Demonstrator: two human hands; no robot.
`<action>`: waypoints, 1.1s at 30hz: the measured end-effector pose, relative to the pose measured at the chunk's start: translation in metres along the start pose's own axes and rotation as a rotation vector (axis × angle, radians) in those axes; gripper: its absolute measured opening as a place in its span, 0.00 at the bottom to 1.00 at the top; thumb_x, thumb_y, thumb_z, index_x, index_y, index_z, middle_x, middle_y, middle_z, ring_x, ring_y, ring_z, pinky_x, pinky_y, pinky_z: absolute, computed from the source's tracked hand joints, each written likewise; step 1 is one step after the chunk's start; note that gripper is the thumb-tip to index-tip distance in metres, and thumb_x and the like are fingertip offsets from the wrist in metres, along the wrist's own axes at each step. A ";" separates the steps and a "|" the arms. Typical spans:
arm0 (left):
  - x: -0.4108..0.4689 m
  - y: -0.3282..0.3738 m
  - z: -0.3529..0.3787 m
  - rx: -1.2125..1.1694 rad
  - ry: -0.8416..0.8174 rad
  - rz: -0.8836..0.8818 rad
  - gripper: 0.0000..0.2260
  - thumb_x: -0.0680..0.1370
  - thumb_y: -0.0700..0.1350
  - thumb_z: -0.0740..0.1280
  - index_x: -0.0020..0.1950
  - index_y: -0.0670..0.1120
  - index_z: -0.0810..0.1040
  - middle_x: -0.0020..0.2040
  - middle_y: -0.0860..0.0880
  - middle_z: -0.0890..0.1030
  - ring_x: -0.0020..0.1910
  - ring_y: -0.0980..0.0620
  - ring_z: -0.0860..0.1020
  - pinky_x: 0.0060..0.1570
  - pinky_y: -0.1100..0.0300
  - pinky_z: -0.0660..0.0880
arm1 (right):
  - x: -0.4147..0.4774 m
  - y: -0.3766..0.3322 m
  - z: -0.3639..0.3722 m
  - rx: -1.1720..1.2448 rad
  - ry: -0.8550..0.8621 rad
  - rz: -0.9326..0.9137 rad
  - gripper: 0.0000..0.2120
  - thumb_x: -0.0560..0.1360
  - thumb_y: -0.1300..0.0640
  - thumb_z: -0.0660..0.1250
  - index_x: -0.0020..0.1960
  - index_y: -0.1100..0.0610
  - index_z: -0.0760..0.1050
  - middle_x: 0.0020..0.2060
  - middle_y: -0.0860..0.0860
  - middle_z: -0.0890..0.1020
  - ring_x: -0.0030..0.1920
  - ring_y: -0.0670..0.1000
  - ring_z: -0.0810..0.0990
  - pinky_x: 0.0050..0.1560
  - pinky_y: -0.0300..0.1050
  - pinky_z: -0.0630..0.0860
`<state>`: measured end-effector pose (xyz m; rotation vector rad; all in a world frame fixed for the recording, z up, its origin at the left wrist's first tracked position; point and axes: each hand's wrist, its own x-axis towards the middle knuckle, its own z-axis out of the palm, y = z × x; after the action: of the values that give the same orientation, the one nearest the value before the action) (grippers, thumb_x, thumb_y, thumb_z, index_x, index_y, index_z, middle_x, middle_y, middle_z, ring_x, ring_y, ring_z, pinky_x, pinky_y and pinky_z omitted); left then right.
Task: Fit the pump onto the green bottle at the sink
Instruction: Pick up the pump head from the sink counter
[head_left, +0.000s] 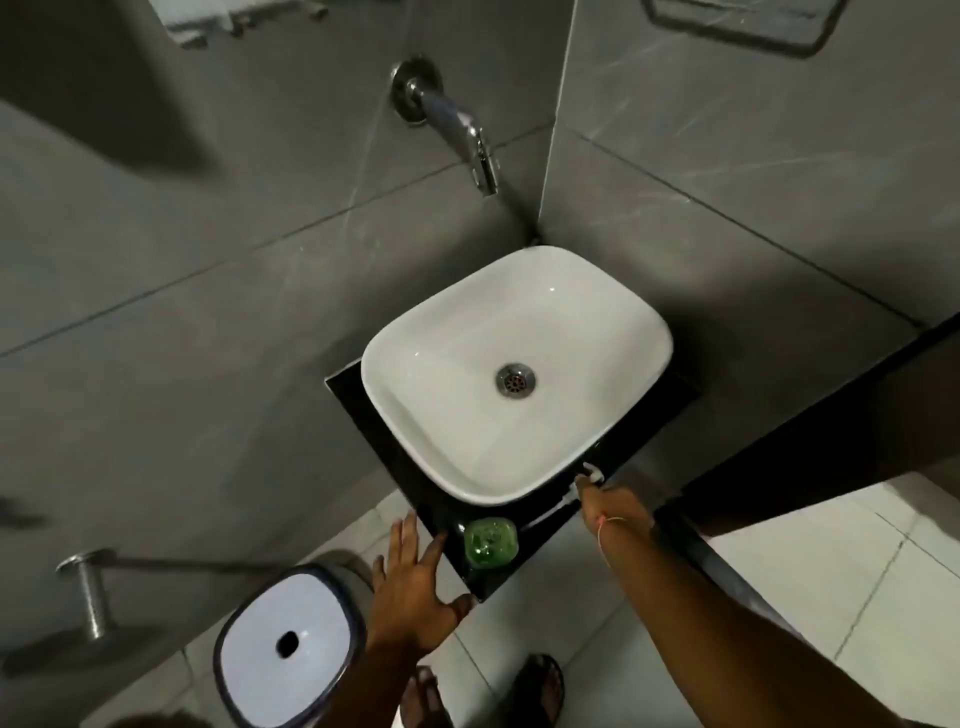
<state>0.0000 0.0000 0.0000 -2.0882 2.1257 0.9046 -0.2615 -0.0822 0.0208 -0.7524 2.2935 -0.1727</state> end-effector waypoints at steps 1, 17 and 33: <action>0.003 0.003 0.000 -0.033 0.007 0.011 0.41 0.67 0.68 0.68 0.76 0.57 0.58 0.80 0.48 0.40 0.78 0.45 0.38 0.74 0.38 0.49 | 0.004 -0.003 0.001 0.021 -0.009 0.021 0.34 0.73 0.33 0.61 0.62 0.61 0.76 0.63 0.62 0.79 0.64 0.63 0.76 0.64 0.56 0.72; 0.030 0.010 0.011 -0.128 0.180 0.095 0.31 0.64 0.68 0.71 0.66 0.64 0.71 0.80 0.49 0.41 0.76 0.49 0.33 0.73 0.37 0.41 | 0.021 -0.013 0.024 0.257 -0.078 0.173 0.27 0.70 0.43 0.72 0.59 0.62 0.79 0.62 0.61 0.80 0.59 0.62 0.79 0.48 0.46 0.66; 0.032 0.007 0.007 -0.081 0.160 0.130 0.31 0.65 0.70 0.67 0.66 0.64 0.71 0.79 0.51 0.38 0.75 0.50 0.29 0.72 0.39 0.36 | -0.138 0.025 -0.028 0.811 0.196 -0.605 0.15 0.61 0.40 0.74 0.44 0.46 0.80 0.41 0.44 0.82 0.45 0.48 0.79 0.49 0.41 0.75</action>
<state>-0.0120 -0.0268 -0.0159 -2.1495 2.3667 0.8779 -0.2118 0.0135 0.1142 -0.9647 1.8282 -1.3982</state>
